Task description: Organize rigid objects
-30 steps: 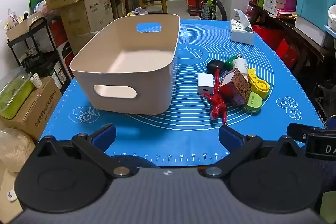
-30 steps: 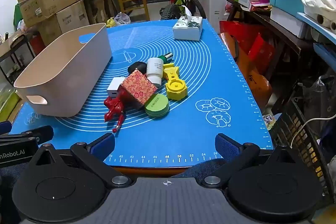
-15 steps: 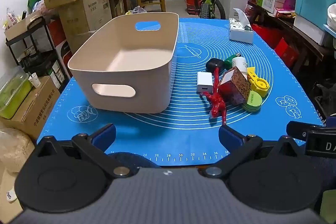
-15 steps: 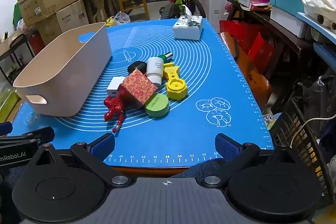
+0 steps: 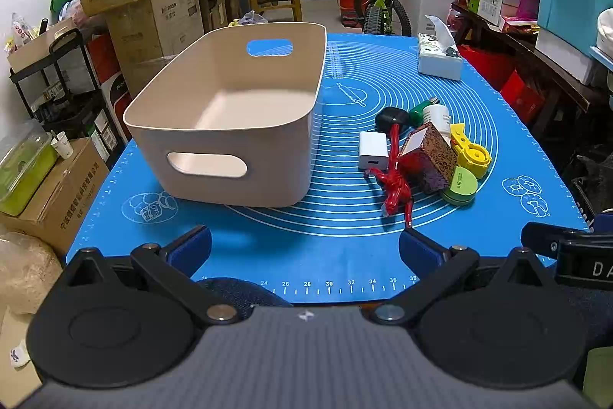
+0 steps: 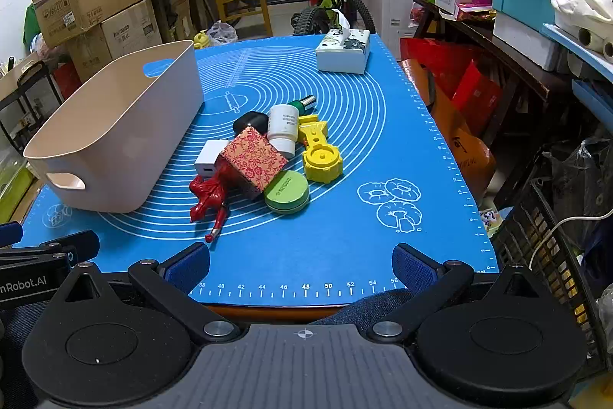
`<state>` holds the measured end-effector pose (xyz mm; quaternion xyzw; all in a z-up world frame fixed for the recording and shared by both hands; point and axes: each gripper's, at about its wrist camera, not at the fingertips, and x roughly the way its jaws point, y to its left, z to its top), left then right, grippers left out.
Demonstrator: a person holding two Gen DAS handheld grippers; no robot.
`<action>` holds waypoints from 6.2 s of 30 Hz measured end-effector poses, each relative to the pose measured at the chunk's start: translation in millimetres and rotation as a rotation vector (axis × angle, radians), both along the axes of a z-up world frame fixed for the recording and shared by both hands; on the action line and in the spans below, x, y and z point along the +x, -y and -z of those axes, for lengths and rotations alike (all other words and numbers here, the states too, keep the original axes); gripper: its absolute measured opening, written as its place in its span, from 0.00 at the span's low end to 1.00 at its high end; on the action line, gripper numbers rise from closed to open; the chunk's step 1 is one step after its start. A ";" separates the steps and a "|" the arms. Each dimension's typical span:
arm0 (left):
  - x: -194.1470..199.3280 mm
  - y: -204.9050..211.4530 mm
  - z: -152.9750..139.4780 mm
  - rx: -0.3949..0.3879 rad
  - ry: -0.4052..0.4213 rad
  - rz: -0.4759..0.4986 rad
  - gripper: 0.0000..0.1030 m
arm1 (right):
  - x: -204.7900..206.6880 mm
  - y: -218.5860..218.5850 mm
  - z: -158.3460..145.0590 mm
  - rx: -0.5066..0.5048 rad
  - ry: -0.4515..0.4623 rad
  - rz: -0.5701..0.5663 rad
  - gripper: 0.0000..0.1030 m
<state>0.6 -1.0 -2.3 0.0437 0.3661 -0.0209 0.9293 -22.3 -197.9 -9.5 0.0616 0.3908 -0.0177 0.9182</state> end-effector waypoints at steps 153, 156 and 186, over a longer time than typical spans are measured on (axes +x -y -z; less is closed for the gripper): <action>189.3 -170.4 4.6 -0.025 -0.284 -0.034 0.06 | 200.6 -62.8 -63.6 0.111 0.207 -0.049 0.62; 190.0 -171.1 3.7 -0.024 -0.282 -0.033 0.06 | 210.5 -79.2 -77.9 0.130 0.249 -0.096 0.62; 188.4 -169.8 4.2 -0.018 -0.280 -0.039 0.06 | 251.5 -229.5 2.0 -0.080 -0.068 -0.408 0.62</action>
